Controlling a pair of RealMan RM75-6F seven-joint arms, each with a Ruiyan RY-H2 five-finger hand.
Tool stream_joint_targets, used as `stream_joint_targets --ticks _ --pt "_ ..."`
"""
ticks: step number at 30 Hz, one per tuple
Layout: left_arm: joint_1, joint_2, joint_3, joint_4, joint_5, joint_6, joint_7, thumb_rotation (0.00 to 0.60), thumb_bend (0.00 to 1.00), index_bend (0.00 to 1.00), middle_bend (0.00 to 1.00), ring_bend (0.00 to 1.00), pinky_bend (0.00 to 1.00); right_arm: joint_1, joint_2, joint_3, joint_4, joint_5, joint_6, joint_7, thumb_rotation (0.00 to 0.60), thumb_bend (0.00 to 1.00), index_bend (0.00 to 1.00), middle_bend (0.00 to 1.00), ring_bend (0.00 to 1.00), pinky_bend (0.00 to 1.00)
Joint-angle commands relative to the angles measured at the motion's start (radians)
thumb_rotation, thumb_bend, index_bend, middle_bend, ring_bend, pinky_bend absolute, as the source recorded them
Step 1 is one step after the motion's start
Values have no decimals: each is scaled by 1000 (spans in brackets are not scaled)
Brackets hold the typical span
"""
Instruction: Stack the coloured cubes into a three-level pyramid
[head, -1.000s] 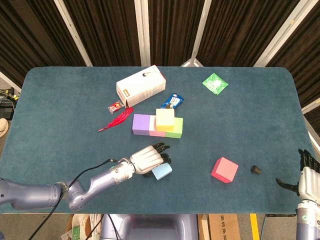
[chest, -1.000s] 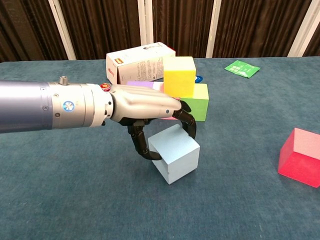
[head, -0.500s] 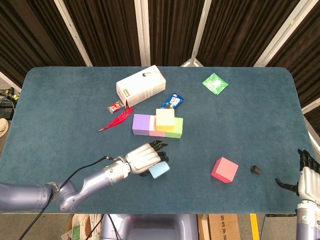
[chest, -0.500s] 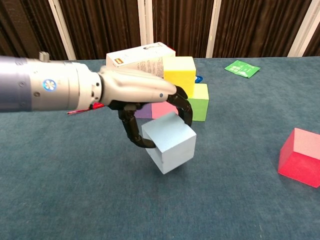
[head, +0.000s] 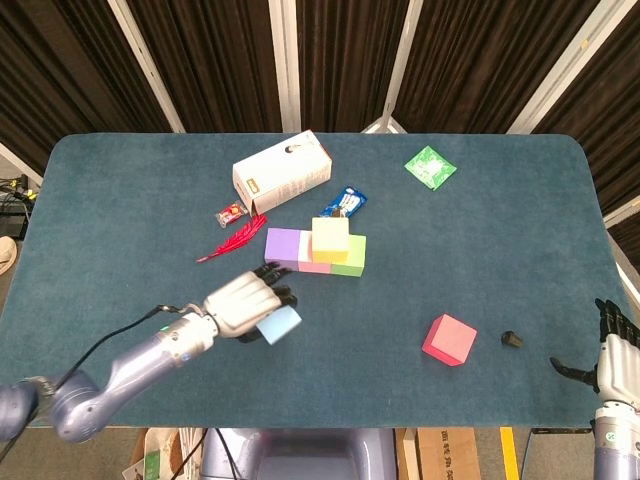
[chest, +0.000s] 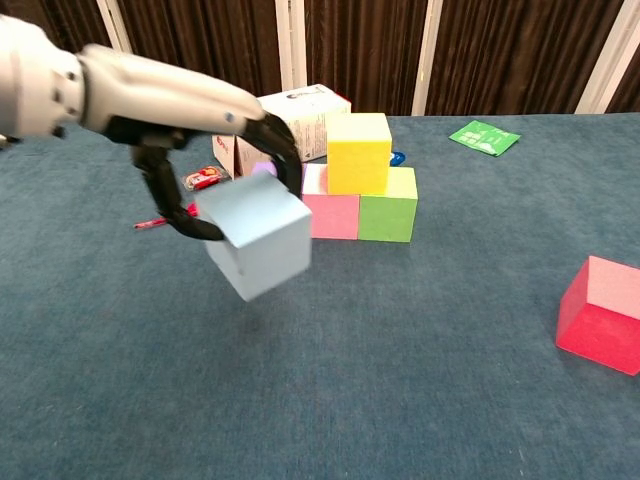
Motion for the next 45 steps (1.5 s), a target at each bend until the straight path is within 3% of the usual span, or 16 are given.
stream_joint_targets --ticks 1,8,17,29,36,45 --pt "31 86 24 -56 -29 30 -3 600 452 293 277 0 0 -1 2 -1 -2 -1 -1 3 600 89 0 0 0 0" --pt "126 189 47 -49 -14 97 -91 600 446 289 272 0 0 -2 5 -4 -7 -10 -1 12 600 89 0 0 0 0" --pt "164 121 -4 23 -102 197 -115 600 443 283 267 0 0 2 -1 -8 -4 -8 -10 6 600 89 0 0 0 0" --pt "10 -10 -100 37 -457 283 100 600 437 282 260 0 0 7 -7 -9 2 -1 -15 -4 600 89 0 0 0 0" --pt "-138 -122 -186 77 -768 387 238 600 432 274 255 0 0 8 -6 -14 4 -17 -9 -13 600 89 0 0 0 0" --pt "-192 -217 -210 167 -878 431 287 600 431 272 248 0 0 -3 4 -58 14 -166 66 -48 600 89 0 0 0 0"
